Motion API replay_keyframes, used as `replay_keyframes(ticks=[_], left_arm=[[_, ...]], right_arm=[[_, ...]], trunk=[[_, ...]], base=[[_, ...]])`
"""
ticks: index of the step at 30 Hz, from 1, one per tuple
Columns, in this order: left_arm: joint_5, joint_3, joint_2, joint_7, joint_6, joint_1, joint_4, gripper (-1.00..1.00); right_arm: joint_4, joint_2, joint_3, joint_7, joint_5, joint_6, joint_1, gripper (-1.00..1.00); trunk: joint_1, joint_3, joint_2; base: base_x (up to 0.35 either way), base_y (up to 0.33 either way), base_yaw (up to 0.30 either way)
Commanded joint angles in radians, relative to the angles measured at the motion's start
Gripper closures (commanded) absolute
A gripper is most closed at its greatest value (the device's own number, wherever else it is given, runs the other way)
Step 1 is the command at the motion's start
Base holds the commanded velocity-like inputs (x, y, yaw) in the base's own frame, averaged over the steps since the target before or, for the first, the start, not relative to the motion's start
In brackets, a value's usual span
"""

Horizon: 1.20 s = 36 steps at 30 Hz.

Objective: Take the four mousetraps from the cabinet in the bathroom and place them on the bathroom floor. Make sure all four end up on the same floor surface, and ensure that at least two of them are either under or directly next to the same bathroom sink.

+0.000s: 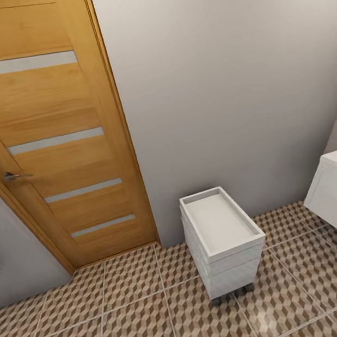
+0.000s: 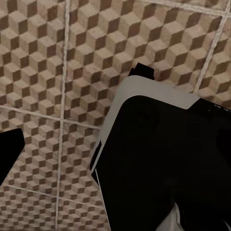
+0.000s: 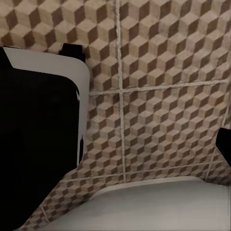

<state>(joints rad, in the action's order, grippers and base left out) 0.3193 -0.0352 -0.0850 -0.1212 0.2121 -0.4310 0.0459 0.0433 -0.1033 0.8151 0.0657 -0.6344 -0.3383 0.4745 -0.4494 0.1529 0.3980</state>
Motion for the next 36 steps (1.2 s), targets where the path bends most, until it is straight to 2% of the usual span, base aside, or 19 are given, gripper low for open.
replay_keyframes(ticks=[1, 36], left_arm=[[0.004, -0.003, 0.0, -0.003, 0.001, -0.002, 0.002, -1.0], [0.004, -0.003, 0.001, -0.003, 0.001, -0.002, 0.002, -1.0]], right_arm=[[0.001, 0.0, 0.009, 0.006, -0.005, -0.002, 0.001, -1.0], [0.001, 0.0, 0.009, 0.006, -0.005, -0.002, 0.0, -1.0]], trunk=[[-0.001, 0.002, 0.002], [-0.001, 0.002, 0.002]], base=[[0.0, 0.0, 0.292], [0.0, 0.013, 0.294]])
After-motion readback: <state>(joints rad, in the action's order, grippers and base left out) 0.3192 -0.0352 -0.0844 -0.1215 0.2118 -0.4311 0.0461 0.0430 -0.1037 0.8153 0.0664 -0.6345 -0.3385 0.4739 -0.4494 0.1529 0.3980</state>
